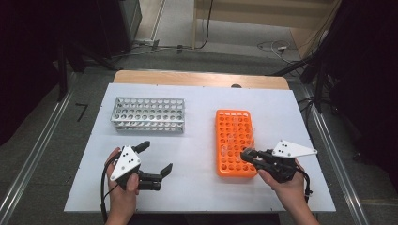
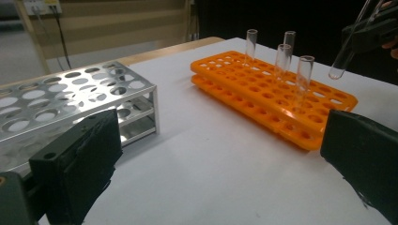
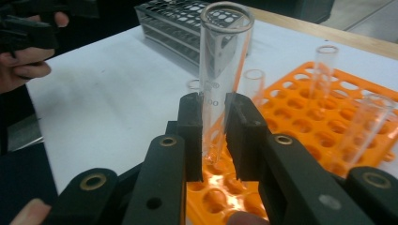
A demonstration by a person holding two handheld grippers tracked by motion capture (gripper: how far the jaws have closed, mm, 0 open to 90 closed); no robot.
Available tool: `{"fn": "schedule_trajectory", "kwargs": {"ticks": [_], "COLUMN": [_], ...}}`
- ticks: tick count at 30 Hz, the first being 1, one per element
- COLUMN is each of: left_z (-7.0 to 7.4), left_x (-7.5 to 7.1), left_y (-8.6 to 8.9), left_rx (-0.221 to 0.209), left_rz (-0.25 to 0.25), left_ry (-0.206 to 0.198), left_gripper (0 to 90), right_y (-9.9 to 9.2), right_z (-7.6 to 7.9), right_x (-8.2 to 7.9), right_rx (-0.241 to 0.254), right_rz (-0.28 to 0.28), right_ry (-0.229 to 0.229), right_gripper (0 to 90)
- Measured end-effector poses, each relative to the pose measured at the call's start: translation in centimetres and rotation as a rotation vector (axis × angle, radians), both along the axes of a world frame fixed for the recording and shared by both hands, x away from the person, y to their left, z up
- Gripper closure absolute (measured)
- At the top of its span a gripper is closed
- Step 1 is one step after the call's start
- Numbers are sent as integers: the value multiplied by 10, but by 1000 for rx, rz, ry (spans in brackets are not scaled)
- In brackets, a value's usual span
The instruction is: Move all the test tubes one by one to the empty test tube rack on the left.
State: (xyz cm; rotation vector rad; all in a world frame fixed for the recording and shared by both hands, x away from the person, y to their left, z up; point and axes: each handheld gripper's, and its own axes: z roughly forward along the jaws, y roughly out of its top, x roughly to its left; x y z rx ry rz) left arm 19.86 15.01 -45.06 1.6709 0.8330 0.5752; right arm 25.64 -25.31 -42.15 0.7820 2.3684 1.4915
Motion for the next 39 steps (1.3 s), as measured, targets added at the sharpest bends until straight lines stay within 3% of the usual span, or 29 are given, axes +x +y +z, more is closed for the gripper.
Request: {"fn": "schedule_trajectory", "kwargs": {"ticks": [13, 17, 20, 23, 24, 31, 39], "left_z": [12, 18, 18, 18, 17, 17, 14], "left_x": [-7, -11, -12, -13, -14, -15, -14], "left_y": [-34, -47, -53, -60, -65, -78, -90], "left_rx": [-36, -61, -51, -41, -41, -49, -33], "left_rz": [-97, -123, -132, -169, -200, -269, -292], "left_ry": [15, 33, 38, 48, 57, 80, 102], "left_gripper": [39, 123, 185, 237, 296, 442, 565], "right_y": [44, 55, 63, 68, 72, 87, 95], "right_z": [-8, -13, -17, -19, -22, -26, -28], "right_x": [-19, -23, -25, -26, -27, -33, -38], "right_rx": [-29, -49, -57, -67, -73, -104, -112], "right_rz": [133, 156, 170, 178, 184, 213, 241], "right_ry": [45, 53, 59, 62, 64, 58, 51], "right_gripper": [743, 744, 744, 744, 744, 744, 744]}}
